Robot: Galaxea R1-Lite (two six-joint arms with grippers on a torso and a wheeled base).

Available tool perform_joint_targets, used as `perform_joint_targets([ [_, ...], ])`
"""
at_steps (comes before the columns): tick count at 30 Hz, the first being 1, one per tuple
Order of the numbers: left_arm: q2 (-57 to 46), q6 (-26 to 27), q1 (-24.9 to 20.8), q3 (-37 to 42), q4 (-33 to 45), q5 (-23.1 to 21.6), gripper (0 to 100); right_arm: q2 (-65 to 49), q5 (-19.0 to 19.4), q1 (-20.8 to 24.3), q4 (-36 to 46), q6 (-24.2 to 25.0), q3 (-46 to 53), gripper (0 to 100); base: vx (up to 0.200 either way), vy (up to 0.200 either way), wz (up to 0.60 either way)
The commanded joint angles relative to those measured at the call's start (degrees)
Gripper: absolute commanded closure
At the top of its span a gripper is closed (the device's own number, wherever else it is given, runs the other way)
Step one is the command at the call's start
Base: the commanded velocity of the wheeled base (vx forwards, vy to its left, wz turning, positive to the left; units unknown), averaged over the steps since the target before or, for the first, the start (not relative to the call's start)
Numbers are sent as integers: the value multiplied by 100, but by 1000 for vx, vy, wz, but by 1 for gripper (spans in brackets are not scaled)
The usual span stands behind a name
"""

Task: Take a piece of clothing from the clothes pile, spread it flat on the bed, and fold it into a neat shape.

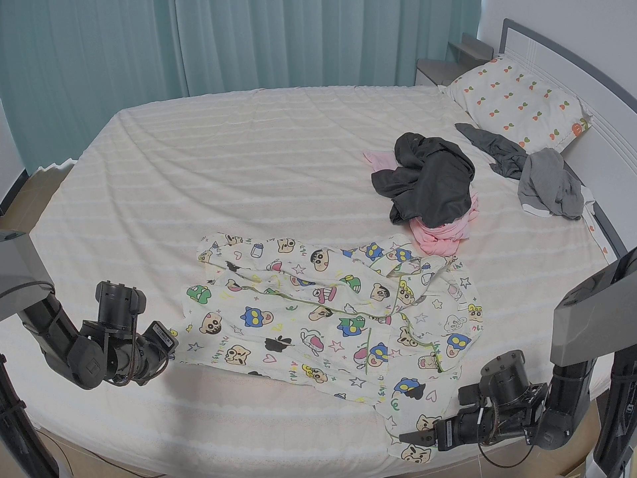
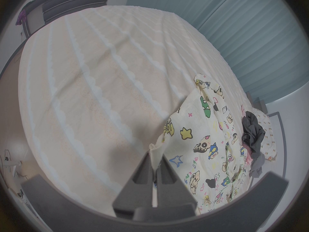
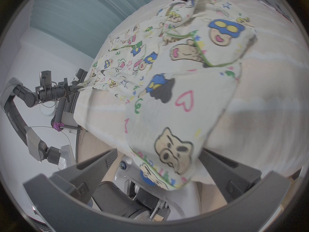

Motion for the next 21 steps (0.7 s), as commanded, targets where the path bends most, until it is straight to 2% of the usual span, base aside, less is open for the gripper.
perform_joint_targets([
  [1,-144,-7,7,112,-5,2,100,206,-157,374,108,36,-333,100,0,0,0],
  [4,-135,-7,16,129,-5,2,100,232,-412,462,679,98,-755,100,0,0,0],
  [8,-153,2,7,200,-5,2,100,162,-544,471,820,203,-790,100,0,0,0],
  [11,-232,46,-19,367,4,2,100,-58,-614,436,723,774,-658,100,0,0,0],
  [15,-451,213,-28,525,22,2,100,-357,-579,348,363,1152,-272,100,0,0,0],
  [18,-574,398,-28,674,31,10,100,-462,-561,269,-6,1170,10,100,0,0,0],
  [21,-750,565,-45,929,31,19,100,-638,-561,163,-789,1143,502,100,0,0,0],
])
